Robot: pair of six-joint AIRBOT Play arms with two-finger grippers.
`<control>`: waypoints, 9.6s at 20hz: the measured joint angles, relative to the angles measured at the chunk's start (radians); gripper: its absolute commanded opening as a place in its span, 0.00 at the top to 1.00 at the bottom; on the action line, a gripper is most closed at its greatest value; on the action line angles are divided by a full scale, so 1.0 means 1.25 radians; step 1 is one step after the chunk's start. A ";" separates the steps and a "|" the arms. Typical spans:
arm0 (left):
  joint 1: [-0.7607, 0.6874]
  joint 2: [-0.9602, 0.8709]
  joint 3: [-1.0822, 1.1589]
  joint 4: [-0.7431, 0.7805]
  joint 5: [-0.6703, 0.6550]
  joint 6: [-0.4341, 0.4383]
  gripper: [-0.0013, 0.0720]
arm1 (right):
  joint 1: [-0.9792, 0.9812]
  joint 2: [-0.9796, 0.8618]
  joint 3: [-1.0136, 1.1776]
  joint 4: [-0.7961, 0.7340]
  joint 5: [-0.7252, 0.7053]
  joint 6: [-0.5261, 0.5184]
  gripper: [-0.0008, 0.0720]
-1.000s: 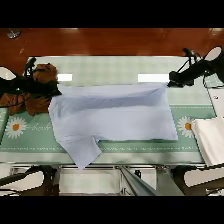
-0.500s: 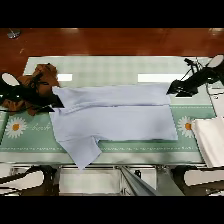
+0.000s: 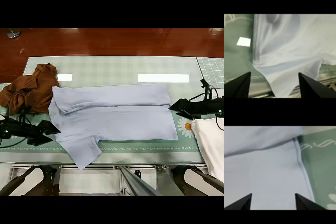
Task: Fold the shirts.
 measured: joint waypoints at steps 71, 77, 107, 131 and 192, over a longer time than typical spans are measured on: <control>-0.104 -0.335 0.577 -0.029 0.082 -0.035 0.03 | -0.014 -0.464 0.523 0.021 0.055 0.099 0.13; -0.144 -0.071 0.357 -0.049 0.206 -0.033 0.03 | 0.007 -0.517 0.513 0.013 0.089 0.098 0.13; -1.027 -0.622 0.812 -0.137 0.464 -0.148 0.96 | 0.127 0.387 0.099 -0.071 0.197 0.162 0.96; -0.504 0.253 0.241 0.027 0.286 -0.150 0.95 | 0.405 0.214 0.149 0.103 -0.020 0.173 0.96; -0.469 0.482 -0.081 0.000 0.351 -0.215 0.95 | 0.574 -0.367 0.903 -0.077 0.143 0.270 0.96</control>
